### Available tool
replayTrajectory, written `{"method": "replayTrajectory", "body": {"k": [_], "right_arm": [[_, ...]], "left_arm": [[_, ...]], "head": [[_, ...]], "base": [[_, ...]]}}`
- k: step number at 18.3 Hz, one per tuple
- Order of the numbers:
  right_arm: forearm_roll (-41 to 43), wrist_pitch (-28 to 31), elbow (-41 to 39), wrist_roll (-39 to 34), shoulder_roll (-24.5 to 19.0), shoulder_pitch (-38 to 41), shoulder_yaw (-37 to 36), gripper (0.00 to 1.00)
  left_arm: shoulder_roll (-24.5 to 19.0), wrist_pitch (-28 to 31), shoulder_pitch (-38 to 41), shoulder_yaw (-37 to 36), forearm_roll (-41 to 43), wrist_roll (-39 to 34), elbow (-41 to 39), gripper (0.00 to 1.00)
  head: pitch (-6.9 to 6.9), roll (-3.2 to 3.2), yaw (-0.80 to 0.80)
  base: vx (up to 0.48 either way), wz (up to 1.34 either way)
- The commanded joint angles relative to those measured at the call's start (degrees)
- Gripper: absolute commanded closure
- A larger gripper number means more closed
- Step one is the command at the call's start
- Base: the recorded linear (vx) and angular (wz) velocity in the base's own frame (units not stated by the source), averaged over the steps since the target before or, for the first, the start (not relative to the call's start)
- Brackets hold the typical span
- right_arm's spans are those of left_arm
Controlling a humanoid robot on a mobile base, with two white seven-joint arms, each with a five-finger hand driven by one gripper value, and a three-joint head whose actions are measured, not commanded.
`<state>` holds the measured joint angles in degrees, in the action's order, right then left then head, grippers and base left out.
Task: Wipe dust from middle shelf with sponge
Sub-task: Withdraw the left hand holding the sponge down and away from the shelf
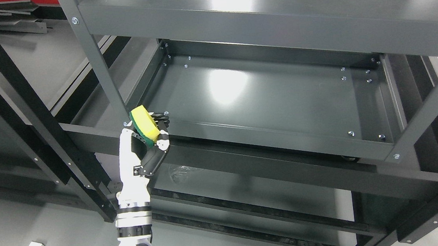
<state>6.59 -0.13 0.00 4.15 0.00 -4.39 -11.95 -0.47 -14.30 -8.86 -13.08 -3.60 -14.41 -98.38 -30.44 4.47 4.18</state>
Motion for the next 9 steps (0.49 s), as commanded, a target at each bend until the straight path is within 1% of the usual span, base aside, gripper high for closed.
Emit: {"method": "replayTrajectory", "body": {"k": [1, 9], "right_arm": [[0.0, 4.2, -1.0, 0.0, 1.0, 0.0, 0.0, 0.0], [0.0, 4.2, -1.0, 0.0, 1.0, 0.0, 0.0, 0.0]], "left_arm": [[-0.5, -0.2, 1.2, -0.4, -0.4, 0.0, -3.4, 1.0], [-0.5, -0.1, 2.1, -0.3, -1.6, 0.3, -3.4, 1.0]], "head": [[0.0, 0.0, 0.0], [0.0, 0.0, 0.0]], "base": [[0.0, 0.0], [0.0, 0.0]]}}
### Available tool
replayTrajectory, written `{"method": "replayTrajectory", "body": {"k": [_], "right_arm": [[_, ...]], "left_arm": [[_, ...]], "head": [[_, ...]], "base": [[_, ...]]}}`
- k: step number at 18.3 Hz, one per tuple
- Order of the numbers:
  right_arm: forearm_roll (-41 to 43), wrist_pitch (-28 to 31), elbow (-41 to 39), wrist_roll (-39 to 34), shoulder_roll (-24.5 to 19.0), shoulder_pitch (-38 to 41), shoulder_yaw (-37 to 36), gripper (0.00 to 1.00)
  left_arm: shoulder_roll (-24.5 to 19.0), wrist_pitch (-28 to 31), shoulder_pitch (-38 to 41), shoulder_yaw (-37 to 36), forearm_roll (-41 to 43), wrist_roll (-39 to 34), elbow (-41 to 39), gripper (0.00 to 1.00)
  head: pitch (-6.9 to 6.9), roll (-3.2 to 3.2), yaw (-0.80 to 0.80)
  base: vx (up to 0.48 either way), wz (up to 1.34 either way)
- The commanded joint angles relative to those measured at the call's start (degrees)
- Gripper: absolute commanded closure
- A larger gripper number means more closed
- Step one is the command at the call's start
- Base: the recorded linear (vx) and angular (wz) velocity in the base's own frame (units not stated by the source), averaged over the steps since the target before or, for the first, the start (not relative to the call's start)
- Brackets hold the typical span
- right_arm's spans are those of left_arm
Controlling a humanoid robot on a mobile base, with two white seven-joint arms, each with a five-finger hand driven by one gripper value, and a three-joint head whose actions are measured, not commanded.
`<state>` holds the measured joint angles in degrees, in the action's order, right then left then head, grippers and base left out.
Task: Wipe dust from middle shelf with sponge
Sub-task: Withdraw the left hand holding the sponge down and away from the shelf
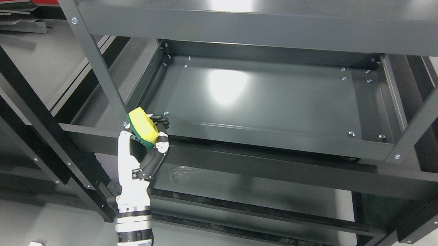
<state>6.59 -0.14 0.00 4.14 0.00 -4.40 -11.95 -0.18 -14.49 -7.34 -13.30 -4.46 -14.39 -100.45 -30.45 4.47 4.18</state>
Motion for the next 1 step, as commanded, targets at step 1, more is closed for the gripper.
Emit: {"method": "replayTrajectory", "body": {"k": [1], "right_arm": [[0.0, 4.3, -1.0, 0.0, 1.0, 0.0, 0.0, 0.0]], "left_arm": [[-0.8, 0.1, 0.7, -0.1, -0.9, 0.2, -1.3, 1.0]], "head": [[0.0, 0.0, 0.0]], "base": [[0.0, 0.0]]}}
